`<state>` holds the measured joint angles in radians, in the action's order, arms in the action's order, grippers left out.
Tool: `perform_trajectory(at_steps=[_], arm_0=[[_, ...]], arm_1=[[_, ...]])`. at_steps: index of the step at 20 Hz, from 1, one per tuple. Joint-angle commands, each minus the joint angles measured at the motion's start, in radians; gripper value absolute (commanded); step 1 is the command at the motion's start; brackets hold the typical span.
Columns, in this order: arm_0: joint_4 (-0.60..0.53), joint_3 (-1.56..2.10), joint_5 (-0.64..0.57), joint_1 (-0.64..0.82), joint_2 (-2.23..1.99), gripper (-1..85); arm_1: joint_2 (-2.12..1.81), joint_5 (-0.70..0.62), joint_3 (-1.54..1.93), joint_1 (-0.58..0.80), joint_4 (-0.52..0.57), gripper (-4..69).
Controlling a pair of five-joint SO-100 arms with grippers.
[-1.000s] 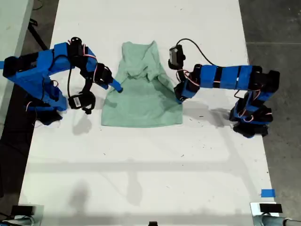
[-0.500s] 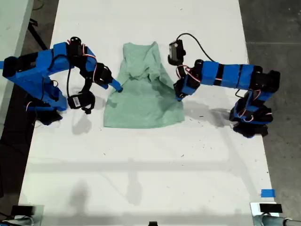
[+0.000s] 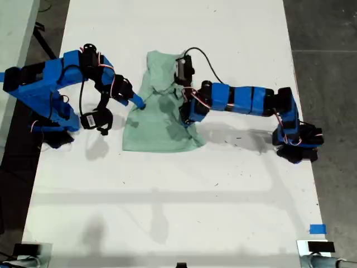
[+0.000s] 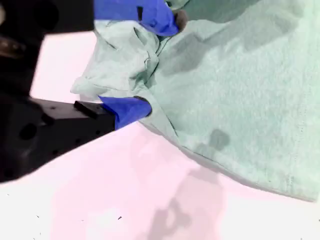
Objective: Fold t-shirt
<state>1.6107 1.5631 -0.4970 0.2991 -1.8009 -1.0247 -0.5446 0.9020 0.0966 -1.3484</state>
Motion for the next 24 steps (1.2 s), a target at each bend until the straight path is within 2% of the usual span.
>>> perform_trajectory(at_steps=[1, 5, 7, 8, 9, 12, 13, 15, 18, 24], arm_0=[[-0.008, -0.003, 0.002, -0.009, -0.048, 26.8], [-0.011, 0.005, 0.0, -0.006, -0.051, 26.9], [-0.012, 0.006, 0.0, -0.006, -0.051, 26.9], [-0.014, 0.006, 0.0, -0.006, -0.051, 26.9], [-0.017, 0.008, 0.003, -0.009, -0.051, 26.9], [-0.018, 0.008, 0.006, -0.012, -0.051, 26.9], [-0.018, 0.008, 0.008, -0.012, -0.051, 26.9], [-0.02, 0.011, 0.009, -0.014, -0.051, 26.8], [-0.02, 0.017, 0.011, -0.015, -0.051, 26.8], [-0.02, 0.023, 0.011, -0.012, -0.054, 26.9]], arm_1=[[0.057, 0.063, -0.135, -0.037, 0.025, -1.1], [0.124, 0.124, -0.137, -0.048, 0.107, -0.1], [0.124, 0.13, -0.164, -0.046, 0.123, 9.3], [0.115, 0.121, -0.189, -0.037, 0.12, 7.3], [0.1, 0.117, -0.213, -0.025, 0.112, 8.6], [0.017, 0.133, -0.222, 0.015, 0.109, 19.2], [-0.014, 0.121, -0.222, 0.028, 0.112, 27.6], [-0.067, 0.11, -0.222, 0.054, 0.092, 25.3], [-0.144, 0.117, -0.204, 0.1, 0.0, 22.3], [-0.265, 0.06, -0.202, 0.147, -0.141, 20.0]])
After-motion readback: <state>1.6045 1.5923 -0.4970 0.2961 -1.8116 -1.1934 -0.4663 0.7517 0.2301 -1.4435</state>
